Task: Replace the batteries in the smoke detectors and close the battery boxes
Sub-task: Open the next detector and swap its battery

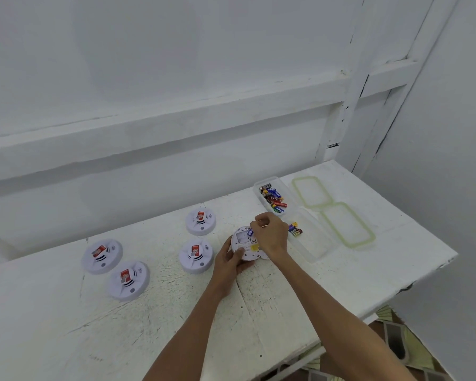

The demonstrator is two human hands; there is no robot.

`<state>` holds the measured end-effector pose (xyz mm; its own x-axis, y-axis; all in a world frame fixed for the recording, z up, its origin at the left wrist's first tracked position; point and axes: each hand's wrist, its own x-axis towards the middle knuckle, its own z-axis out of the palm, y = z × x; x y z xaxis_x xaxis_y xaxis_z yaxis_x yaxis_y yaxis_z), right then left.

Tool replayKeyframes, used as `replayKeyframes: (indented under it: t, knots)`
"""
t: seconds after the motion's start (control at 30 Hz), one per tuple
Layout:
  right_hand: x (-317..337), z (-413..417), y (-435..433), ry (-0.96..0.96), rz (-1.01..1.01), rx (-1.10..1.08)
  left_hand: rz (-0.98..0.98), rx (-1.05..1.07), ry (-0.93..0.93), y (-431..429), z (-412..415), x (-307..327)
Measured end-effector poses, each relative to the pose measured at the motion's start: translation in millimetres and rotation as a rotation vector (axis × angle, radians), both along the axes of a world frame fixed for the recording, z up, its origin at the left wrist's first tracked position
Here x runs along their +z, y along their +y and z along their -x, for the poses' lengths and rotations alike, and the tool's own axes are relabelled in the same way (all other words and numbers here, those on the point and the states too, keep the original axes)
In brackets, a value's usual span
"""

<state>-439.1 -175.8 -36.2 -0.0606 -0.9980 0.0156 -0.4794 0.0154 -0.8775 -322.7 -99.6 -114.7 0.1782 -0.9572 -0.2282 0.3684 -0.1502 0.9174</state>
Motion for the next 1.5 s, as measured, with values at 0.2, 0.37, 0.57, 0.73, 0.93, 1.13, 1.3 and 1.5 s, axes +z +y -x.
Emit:
replayKeyframes:
  t: [0.2, 0.37, 0.57, 0.73, 0.93, 1.13, 1.3, 1.5]
  knots:
    - [3.5, 40.3, -20.7, -0.077, 0.052, -0.103, -0.024, 0.01, 0.042, 0.5, -0.2, -0.8]
    - [4.9, 80.0, -33.8, -0.005, 0.017, -0.198, -0.024, 0.005, 0.057, -0.1, -1.0, -0.4]
    - [-18.5, 101.7, -42.1, 0.225, -0.158, -0.194, -0.04, 0.003, 0.098, -0.6, -1.5, -0.3]
    - [-30.5, 102.9, -39.7, 0.321, -0.2, -0.168, -0.038, 0.005, 0.104, 0.3, -1.6, 1.1]
    - [-39.6, 104.8, -45.8, 0.319, -0.231, -0.117, -0.038, -0.002, 0.102, 0.4, -1.7, 2.1]
    - [-43.2, 102.5, -50.5, 0.362, -0.213, -0.093, -0.039, -0.001, 0.094, 0.5, -2.0, 2.0]
    - [-41.1, 102.6, -52.3, 0.351, -0.231, -0.088, -0.041, 0.004, 0.102, 0.2, -1.4, 1.8]
    - [-41.6, 105.5, -54.5, 0.32, -0.234, -0.08, -0.055, 0.01, 0.124, -1.5, -2.5, 0.4]
